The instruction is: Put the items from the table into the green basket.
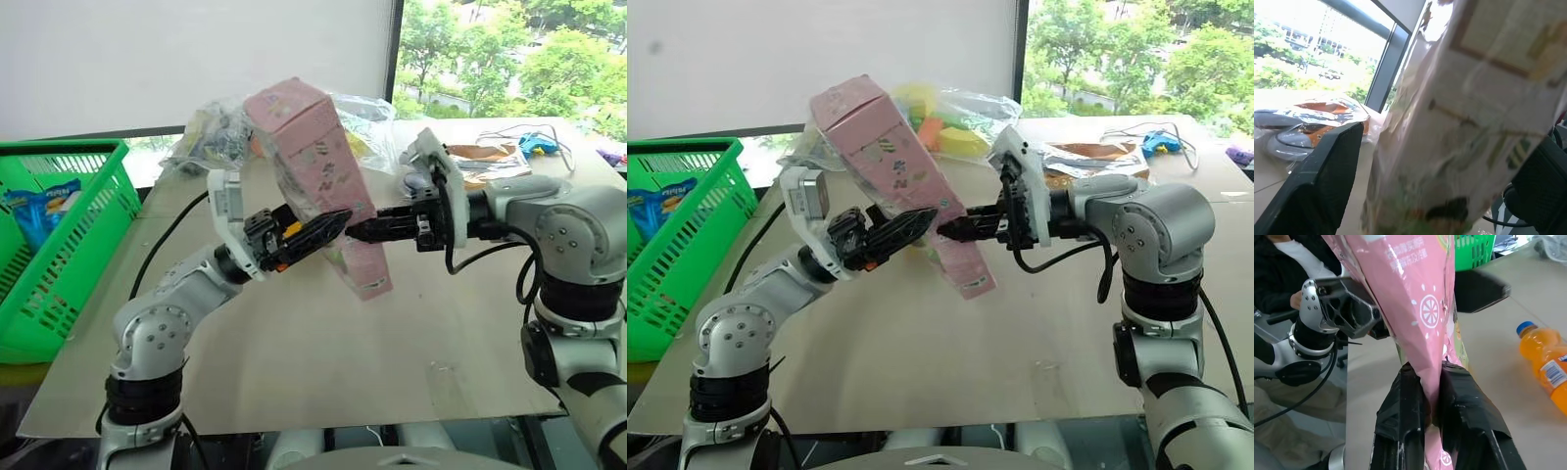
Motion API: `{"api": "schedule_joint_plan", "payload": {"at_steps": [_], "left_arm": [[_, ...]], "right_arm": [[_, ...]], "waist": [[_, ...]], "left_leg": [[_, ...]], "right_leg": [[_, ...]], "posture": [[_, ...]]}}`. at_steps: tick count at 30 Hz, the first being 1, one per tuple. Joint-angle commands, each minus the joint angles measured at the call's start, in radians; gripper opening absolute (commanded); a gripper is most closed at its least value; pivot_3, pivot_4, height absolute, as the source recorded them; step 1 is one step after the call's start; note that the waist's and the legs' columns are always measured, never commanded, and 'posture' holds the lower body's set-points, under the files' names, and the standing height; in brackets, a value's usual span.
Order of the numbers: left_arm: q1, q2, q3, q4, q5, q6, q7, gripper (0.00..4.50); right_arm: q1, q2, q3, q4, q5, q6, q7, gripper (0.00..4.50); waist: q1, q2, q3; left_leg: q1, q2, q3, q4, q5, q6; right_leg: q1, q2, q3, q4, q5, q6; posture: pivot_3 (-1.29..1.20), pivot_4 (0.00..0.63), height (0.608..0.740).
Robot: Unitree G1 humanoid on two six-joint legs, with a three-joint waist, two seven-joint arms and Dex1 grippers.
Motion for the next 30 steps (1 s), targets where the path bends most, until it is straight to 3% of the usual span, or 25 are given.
{"api": "schedule_joint_plan", "payload": {"at_steps": [1, 6, 8, 9, 15, 22, 26, 30], "left_arm": [[-0.017, 0.008, 0.006, -0.023, -0.012, -0.008, -0.008, 3.32], [-0.010, 0.015, 0.007, -0.026, -0.004, -0.010, -0.006, 1.04], [-0.008, 0.015, 0.013, -0.024, -0.001, -0.014, 0.002, 1.04], [-0.007, 0.013, 0.019, -0.021, 0.000, -0.018, 0.009, 0.98], [-0.013, 0.028, 0.118, 0.031, 0.019, -0.055, 0.077, 0.98], [-0.138, 0.161, 0.369, 0.261, 0.266, -0.254, 0.272, 0.98], [-0.240, 0.331, 0.458, 0.510, 0.505, -0.475, 0.305, 0.98], [-0.324, 0.538, 0.417, 0.808, 0.751, -0.765, 0.244, 0.98]], "right_arm": [[0.000, 0.005, 0.007, -0.047, 0.061, -0.027, -0.023, 0.00], [0.011, -0.005, 0.021, -0.052, 0.092, -0.077, -0.039, 0.00], [0.025, -0.024, 0.029, -0.061, 0.095, -0.129, -0.029, 0.00], [0.033, -0.032, 0.026, -0.064, 0.103, -0.147, -0.025, 0.99], [0.066, -0.046, 0.009, -0.029, 0.032, -0.319, -0.125, 3.76], [0.053, 0.058, 0.028, -0.028, -0.022, -0.504, -0.273, 3.76], [0.065, 0.135, 0.097, -0.028, -0.084, -0.622, -0.337, 3.76], [0.081, 0.192, 0.141, -0.001, -0.101, -0.680, -0.355, 3.76]], "waist": [[-0.003, 0.000, 0.000], [-0.008, 0.000, 0.000], [-0.009, 0.000, 0.000], [-0.009, 0.000, 0.000], [-0.009, -0.001, 0.000], [-0.005, -0.002, -0.001], [-0.001, -0.005, -0.003], [0.014, -0.011, -0.006]], "left_leg": [[0.000, 0.000, 0.000, 0.000, 0.000, 0.000], [0.000, 0.000, 0.000, 0.000, 0.000, 0.000], [0.000, 0.000, 0.000, 0.000, 0.000, 0.000], [0.000, 0.000, 0.000, 0.000, 0.000, 0.000], [0.000, 0.000, 0.000, 0.000, 0.000, 0.000], [0.001, 0.004, -0.002, 0.000, 0.002, -0.003], [0.001, 0.003, -0.003, -0.002, 0.002, -0.003], [0.000, 0.001, -0.003, -0.005, 0.004, -0.007]], "right_leg": [[0.000, 0.000, 0.000, 0.000, 0.000, 0.000], [0.000, 0.001, 0.000, 0.000, 0.000, 0.000], [0.000, 0.001, 0.000, 0.000, 0.000, 0.000], [0.000, 0.001, 0.000, 0.000, 0.000, 0.000], [0.000, 0.002, 0.001, 0.000, 0.000, 0.000], [0.000, 0.007, 0.000, 0.001, 0.001, -0.001], [-0.001, 0.007, -0.001, 0.001, 0.001, -0.002], [-0.002, 0.004, -0.002, 0.000, 0.001, -0.002]], "posture": [[-0.04, 0.000, 0.740], [-0.04, 0.000, 0.740], [-0.04, 0.000, 0.740], [-0.04, 0.000, 0.740], [-0.03, 0.000, 0.740], [0.03, 0.000, 0.740], [0.06, 0.000, 0.740], [0.07, 0.000, 0.740]]}}
